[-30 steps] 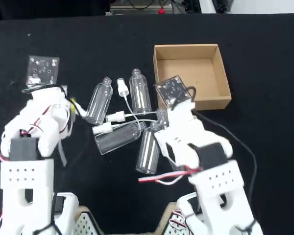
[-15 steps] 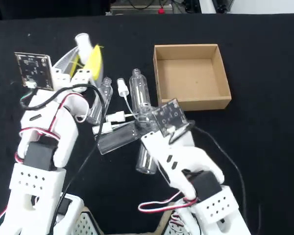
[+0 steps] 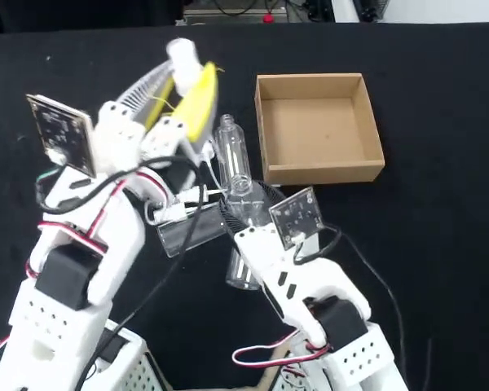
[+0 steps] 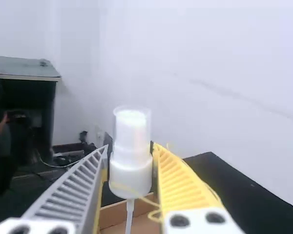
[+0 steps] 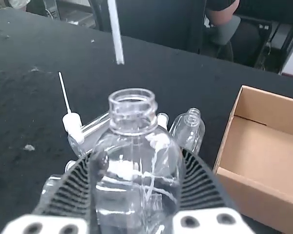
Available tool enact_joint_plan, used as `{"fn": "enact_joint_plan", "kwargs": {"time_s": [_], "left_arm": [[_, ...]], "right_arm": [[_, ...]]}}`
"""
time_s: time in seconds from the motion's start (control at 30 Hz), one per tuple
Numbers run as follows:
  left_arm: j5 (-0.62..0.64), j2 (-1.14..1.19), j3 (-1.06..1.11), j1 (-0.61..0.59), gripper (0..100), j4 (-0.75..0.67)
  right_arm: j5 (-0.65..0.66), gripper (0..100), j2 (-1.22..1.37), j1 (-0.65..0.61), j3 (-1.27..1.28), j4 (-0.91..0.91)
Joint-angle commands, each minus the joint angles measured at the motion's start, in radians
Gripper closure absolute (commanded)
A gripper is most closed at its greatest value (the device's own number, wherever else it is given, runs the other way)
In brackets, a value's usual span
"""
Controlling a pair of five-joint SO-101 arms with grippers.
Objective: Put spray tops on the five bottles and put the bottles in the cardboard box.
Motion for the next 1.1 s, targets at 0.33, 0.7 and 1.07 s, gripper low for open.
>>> {"fn": "enact_joint_plan", "kwargs": {"time_s": [0.33,0.7,1.07], "left_arm": [[-0.037,0.080,-0.140,0.050,96,0.023],[-0.043,0.086,-0.314,0.163,96,0.235],[-0.046,0.087,-0.240,0.176,96,0.140]], "right_arm": [[-0.008,94.2,-0.140,-0.009,0.002,0.011],[-0.005,94.2,-0.148,-0.009,0.028,0.009],[-0.005,94.2,-0.148,-0.009,0.028,0.011]]}}
